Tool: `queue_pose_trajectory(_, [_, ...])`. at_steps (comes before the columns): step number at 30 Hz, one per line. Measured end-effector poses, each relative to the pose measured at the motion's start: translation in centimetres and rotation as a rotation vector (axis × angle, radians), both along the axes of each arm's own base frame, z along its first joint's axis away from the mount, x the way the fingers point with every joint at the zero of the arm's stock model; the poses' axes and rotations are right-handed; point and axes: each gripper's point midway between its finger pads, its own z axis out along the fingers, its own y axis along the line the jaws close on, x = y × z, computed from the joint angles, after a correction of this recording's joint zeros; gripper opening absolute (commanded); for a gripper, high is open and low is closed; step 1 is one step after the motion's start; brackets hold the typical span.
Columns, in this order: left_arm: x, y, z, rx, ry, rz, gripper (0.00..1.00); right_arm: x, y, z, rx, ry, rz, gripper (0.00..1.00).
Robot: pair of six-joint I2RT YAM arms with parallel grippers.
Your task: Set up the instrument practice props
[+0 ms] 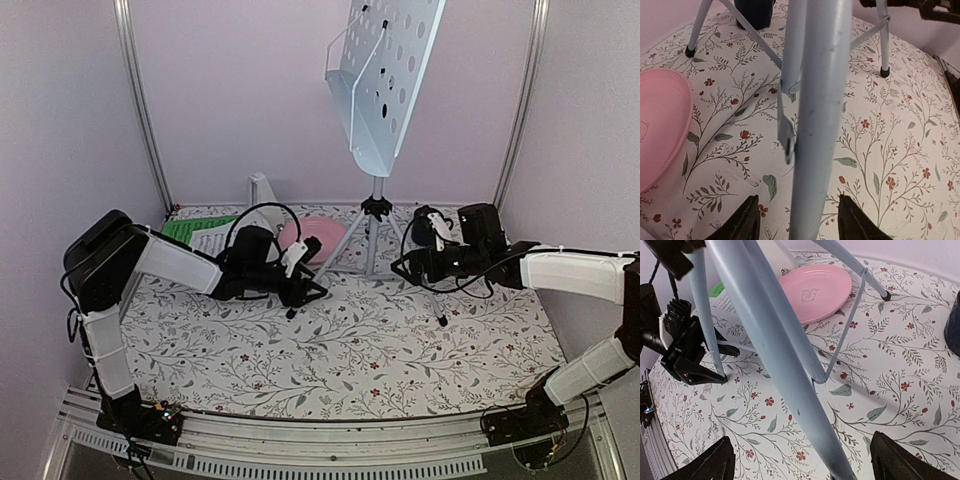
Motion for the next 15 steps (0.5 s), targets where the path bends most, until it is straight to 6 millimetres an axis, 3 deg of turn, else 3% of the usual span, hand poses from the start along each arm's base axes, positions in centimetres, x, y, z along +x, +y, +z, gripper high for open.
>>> queue_pose_trajectory(5, [0.2,0.4,-0.1,-0.002,0.010,-0.003,0.29,-0.5,-1.3,-1.8,-0.046,0.048,-0.055,0.77])
queue_pose_trajectory(10, [-0.8,0.7,-0.6,0.000,0.013,-0.010,0.20,0.5,-1.9,-2.2,-0.078,0.050,-0.093,0.64])
queue_pose_trajectory(15, [-2.0,0.9,-0.9,0.005,-0.007,-0.005,0.15,2.3,-2.1,-1.7,-0.101,0.025,-0.108,0.58])
